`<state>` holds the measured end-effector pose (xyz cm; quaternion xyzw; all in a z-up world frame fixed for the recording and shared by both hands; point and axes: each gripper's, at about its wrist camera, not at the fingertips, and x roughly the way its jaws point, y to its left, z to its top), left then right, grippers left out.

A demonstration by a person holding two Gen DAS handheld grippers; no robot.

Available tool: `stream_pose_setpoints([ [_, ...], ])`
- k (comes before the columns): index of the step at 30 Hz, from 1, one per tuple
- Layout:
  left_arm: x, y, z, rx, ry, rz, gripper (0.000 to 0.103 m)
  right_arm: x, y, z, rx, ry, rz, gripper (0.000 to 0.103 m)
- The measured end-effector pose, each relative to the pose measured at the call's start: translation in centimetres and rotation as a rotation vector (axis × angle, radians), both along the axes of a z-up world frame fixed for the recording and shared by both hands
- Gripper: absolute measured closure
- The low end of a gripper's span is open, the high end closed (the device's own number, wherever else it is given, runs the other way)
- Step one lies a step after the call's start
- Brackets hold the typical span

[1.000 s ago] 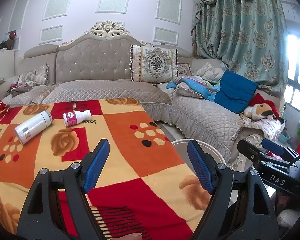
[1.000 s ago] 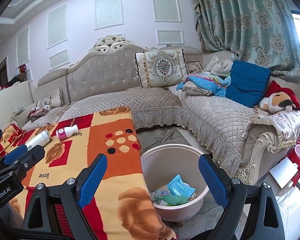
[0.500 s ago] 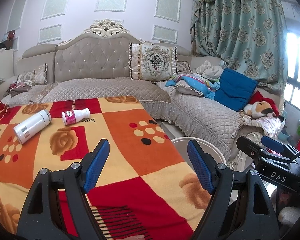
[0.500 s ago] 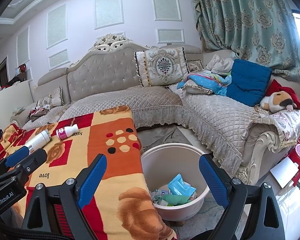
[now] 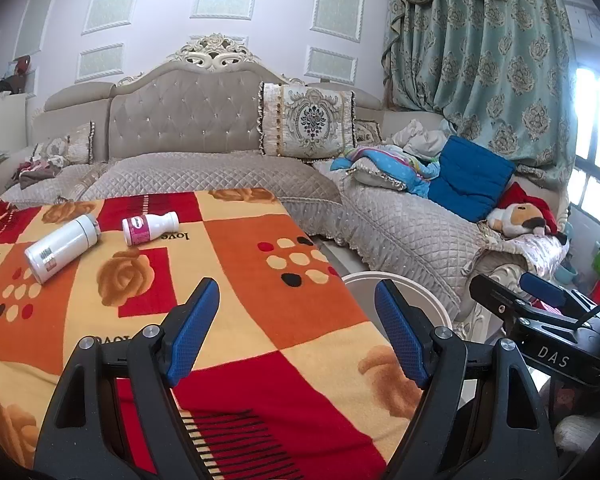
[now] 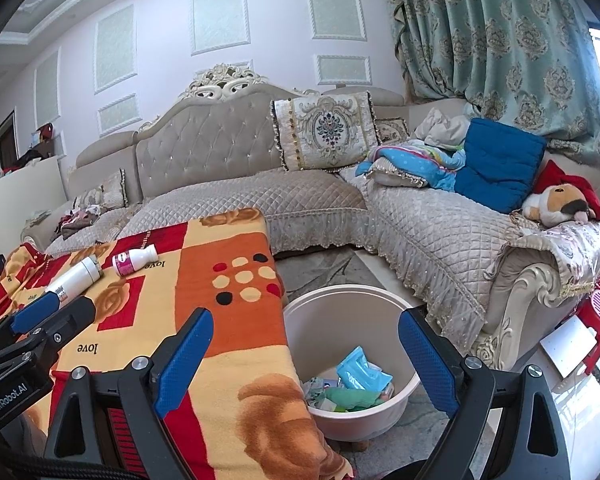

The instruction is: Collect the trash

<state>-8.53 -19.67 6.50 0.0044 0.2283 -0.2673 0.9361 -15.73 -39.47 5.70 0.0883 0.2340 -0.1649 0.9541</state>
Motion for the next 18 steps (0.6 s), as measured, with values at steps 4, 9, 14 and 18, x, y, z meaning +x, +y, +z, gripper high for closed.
stream_pose_setpoints([
  [4, -0.19, -0.24, -0.45, 0.005, 0.006, -0.003, 0.023, 0.11, 0.00, -0.24, 0.002, 0.008, 0.001, 0.011],
  [9, -0.32, -0.42, -0.69, 0.006, 0.009, -0.004, 0.023, 0.15, -0.18, -0.34, 0.006, 0.012, 0.001, 0.010],
  [14, -0.29, -0.58, -0.68, 0.004, 0.010, -0.007, 0.023, 0.17, -0.46, -0.45, 0.011, 0.016, 0.000, 0.010],
  [18, -0.27, -0.77, -0.63, 0.005, 0.012, -0.016, 0.023, 0.15, -0.60, -0.48, 0.012, 0.016, -0.001, 0.010],
])
